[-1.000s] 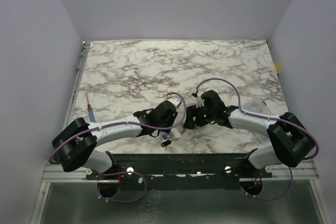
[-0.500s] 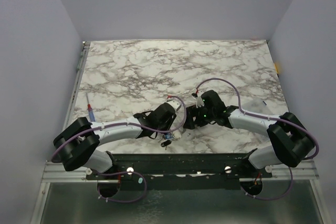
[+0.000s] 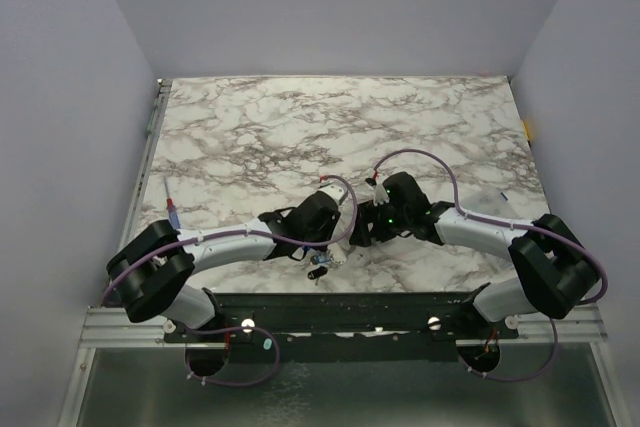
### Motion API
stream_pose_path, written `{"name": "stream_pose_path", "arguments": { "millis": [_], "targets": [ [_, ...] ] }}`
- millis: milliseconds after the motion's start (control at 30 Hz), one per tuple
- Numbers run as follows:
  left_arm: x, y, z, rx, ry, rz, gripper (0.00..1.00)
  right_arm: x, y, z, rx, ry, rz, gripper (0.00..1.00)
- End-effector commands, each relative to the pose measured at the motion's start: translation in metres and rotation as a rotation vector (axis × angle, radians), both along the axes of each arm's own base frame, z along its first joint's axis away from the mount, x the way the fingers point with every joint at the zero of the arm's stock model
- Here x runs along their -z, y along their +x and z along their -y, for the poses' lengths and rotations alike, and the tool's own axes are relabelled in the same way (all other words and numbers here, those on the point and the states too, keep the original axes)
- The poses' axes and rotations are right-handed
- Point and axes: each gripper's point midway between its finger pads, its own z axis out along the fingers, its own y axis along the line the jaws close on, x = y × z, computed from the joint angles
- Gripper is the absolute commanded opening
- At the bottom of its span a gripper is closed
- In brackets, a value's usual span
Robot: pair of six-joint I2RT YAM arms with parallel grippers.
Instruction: Put the keys on the keyring
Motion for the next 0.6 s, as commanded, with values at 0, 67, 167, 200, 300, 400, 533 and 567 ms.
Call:
{"name": "stream_pose_path", "arguments": {
  "millis": [0, 67, 167, 200, 300, 400, 533, 567],
  "targets": [
    [-0.019, 0.005, 0.016, -0.015, -0.079, 0.005, 0.32, 0.004, -0.005, 0.003, -0.002, -0.011, -0.01, 0.76],
    [-0.015, 0.004, 0.016, -0.014, -0.07, -0.002, 0.32, 0.003, -0.005, 0.003, -0.003, -0.009, -0.011, 0.76],
    [-0.007, 0.002, 0.014, -0.01, -0.048, -0.016, 0.29, 0.003, -0.005, 0.003, -0.002, -0.011, -0.01, 0.76],
    [-0.005, 0.001, 0.014, -0.009, -0.044, -0.021, 0.28, 0.003, -0.005, 0.003, -0.003, -0.01, -0.009, 0.76],
    [0.002, -0.002, 0.012, -0.01, -0.027, -0.04, 0.27, 0.003, -0.006, 0.003, -0.002, -0.009, -0.01, 0.76],
    [0.007, -0.004, 0.012, -0.009, -0.015, -0.052, 0.27, 0.003, -0.006, 0.003, -0.003, -0.01, -0.012, 0.76],
    [0.015, -0.008, 0.011, -0.007, 0.0, -0.076, 0.27, 0.005, -0.006, 0.003, -0.002, -0.013, -0.017, 0.76],
    [0.018, -0.008, 0.01, -0.005, 0.008, -0.081, 0.27, 0.005, -0.006, 0.003, -0.002, -0.013, -0.017, 0.76]
  ]
}}
